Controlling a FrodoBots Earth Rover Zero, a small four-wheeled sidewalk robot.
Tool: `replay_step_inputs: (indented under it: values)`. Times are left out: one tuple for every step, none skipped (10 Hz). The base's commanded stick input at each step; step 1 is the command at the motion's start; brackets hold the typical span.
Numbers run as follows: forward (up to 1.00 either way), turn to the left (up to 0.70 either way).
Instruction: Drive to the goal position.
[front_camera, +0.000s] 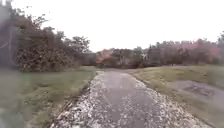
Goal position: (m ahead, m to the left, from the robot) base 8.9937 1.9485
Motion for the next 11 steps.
replay_step_inputs:
  values:
    - [1.0, 0.0]
    - [1.0, 0.0]
    - [1.0, 0.0]
    - [1.0, 0.0]
    - [1.0, 0.0]
    - [1.0, 0.0]
    - [1.0, 0.0]
    - [1.0, 0.0]
    - [1.0, 0.0]
    - [1.0, 0.0]
    - [1.0, 0.0]
